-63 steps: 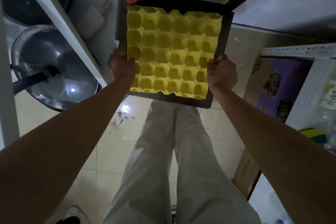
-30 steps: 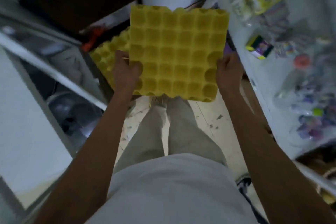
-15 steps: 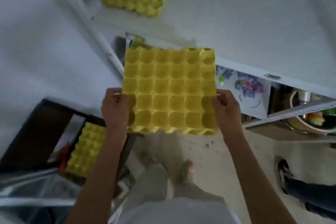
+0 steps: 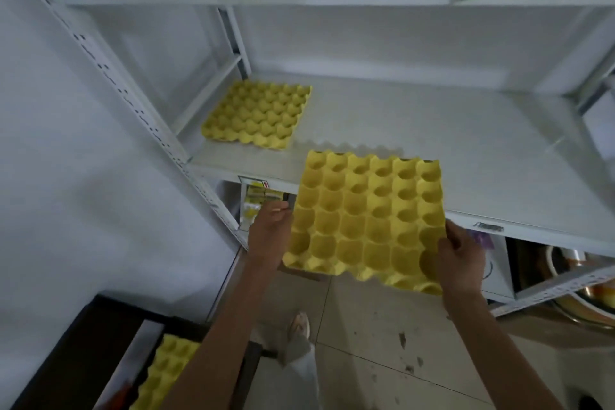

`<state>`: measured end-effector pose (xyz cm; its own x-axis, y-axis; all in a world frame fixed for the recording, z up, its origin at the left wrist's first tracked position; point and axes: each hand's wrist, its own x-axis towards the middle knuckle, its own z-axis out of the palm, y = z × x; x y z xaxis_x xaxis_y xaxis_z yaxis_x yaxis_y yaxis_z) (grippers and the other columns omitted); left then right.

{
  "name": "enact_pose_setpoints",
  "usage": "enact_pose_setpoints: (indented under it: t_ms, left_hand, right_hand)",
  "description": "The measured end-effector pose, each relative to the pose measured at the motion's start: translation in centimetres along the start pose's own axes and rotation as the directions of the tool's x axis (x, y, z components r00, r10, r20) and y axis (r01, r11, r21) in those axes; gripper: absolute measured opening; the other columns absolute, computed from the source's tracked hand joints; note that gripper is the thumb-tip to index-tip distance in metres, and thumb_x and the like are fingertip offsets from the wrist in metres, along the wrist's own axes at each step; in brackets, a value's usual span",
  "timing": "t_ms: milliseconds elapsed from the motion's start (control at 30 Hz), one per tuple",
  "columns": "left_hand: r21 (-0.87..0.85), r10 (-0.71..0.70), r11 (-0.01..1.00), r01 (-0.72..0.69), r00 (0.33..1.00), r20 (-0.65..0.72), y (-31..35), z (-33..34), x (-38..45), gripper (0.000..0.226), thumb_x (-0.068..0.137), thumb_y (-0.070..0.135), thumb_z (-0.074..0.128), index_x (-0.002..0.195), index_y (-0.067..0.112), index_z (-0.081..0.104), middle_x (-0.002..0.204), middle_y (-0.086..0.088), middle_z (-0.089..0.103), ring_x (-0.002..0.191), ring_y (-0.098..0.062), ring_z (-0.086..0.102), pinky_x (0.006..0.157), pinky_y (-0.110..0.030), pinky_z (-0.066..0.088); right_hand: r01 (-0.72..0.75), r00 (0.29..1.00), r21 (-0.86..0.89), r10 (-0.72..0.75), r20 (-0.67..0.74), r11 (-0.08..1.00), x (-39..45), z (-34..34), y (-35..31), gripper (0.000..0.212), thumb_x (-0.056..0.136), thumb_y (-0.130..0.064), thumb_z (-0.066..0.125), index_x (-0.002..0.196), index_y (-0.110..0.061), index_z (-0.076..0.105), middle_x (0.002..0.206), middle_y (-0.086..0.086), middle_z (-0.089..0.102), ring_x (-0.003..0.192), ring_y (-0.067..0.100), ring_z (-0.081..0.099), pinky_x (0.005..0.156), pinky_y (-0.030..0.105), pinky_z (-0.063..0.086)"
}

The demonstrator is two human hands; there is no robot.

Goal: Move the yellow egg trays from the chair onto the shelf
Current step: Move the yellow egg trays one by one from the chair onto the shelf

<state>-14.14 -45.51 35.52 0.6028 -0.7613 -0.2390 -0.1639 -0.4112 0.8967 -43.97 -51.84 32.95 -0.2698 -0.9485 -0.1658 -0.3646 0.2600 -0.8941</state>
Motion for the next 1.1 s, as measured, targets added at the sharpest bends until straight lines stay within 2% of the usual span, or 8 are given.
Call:
enact_pose_setpoints:
  t_ms: [100,233,400,533,633,733,900,1100]
  left_hand:
    - [0.1,0.111,0.987,-0.123,0.987,0.12,1.5,0.0,6.6,0.017,0.089,0.028,0.063,0.104,0.032,0.057,0.117,0.003,0.073,0.102,-0.013,0.07,0.074,-0.028,0.051]
    - [0.249,0.258,0.893,-0.374,0.881,0.396,3.0,0.0,16.0,0.029,0.094,0.031,0.058,0.121,0.026,0.051,0.134,0.001,0.064,0.116,-0.016,0.064,0.088,-0.036,0.054]
    - [0.503,0.467,0.54,-0.675,0.737,0.489,3.4,-2.1,27.2,0.044,0.096,0.028,0.057,0.139,0.024,0.051,0.142,-0.003,0.056,0.124,-0.026,0.059,0.09,-0.043,0.055]
    - [0.697,0.498,0.247,-0.673,0.705,0.505,3.3,-3.8,35.5,0.052,0.1,0.038,0.052,0.152,0.03,0.047,0.165,-0.011,0.035,0.151,-0.037,0.035,0.115,-0.055,0.04]
    - [0.746,0.476,0.206,-0.634,0.731,0.489,1.2,-3.9,38.4,0.052,0.102,0.05,0.04,0.152,0.037,0.046,0.168,-0.006,0.031,0.154,-0.039,0.029,0.122,-0.059,0.025]
    - [0.736,0.515,0.189,-0.651,0.703,0.49,-0.8,-3.9,39.3,0.054,0.103,0.051,0.03,0.145,0.032,0.056,0.163,-0.005,0.04,0.153,-0.037,0.031,0.122,-0.056,0.022]
    - [0.726,0.53,0.186,-0.662,0.69,0.493,-1.2,-3.6,39.9,0.047,0.102,0.047,0.042,0.141,0.03,0.06,0.163,-0.006,0.041,0.153,-0.039,0.032,0.12,-0.058,0.027]
    - [0.733,0.547,0.186,-0.654,0.688,0.476,-1.2,-3.4,39.8,0.051,0.095,0.047,0.042,0.136,0.026,0.064,0.161,-0.007,0.045,0.152,-0.039,0.033,0.119,-0.055,0.028]
  right_hand:
    - [-0.05,0.996,-0.01,0.049,-0.072,0.999,4.3,4.0,-2.2,0.048,0.092,-0.004,0.048,0.132,-0.019,0.07,0.121,0.01,0.074,0.111,0.033,0.068,0.099,0.049,0.055]
    - [-0.096,0.982,-0.106,0.077,-0.174,0.99,10.7,8.7,-4.6,0.046,0.089,-0.009,0.055,0.127,-0.026,0.072,0.117,0.009,0.077,0.11,0.035,0.07,0.098,0.053,0.056]
    - [-0.085,0.987,-0.338,0.033,-0.158,0.937,15.2,11.9,-6.4,0.053,0.09,-0.009,0.064,0.141,-0.025,0.06,0.13,0.012,0.07,0.12,0.035,0.063,0.1,0.045,0.052]
    - [0.299,0.914,-0.776,-0.401,0.066,0.555,13.6,13.3,-6.1,0.062,0.096,-0.043,0.061,0.153,-0.025,0.045,0.148,0.02,0.045,0.128,0.042,0.047,0.096,0.055,0.049]
    - [0.453,0.869,-0.798,-0.397,0.295,0.398,11.0,16.5,-5.5,0.069,0.099,-0.069,0.033,0.16,-0.037,0.032,0.163,0.014,0.032,0.14,0.036,0.041,0.108,0.056,0.042]
    - [0.496,0.856,-0.826,-0.313,0.412,0.267,11.6,19.9,-5.3,0.069,0.102,-0.069,0.026,0.163,-0.039,0.02,0.171,0.014,0.016,0.151,0.036,0.031,0.119,0.065,0.025]
    - [0.44,0.893,-0.841,-0.251,0.374,0.315,17.8,24.4,-8.2,0.068,0.103,-0.063,0.024,0.164,-0.035,0.018,0.171,0.018,0.014,0.153,0.04,0.025,0.118,0.072,0.018]
    - [0.402,0.916,-0.839,-0.142,0.376,0.367,24.8,28.7,-12.4,0.068,0.105,-0.061,0.017,0.165,-0.034,-0.001,0.173,0.014,-0.008,0.16,0.036,-0.004,0.121,0.071,0.003]
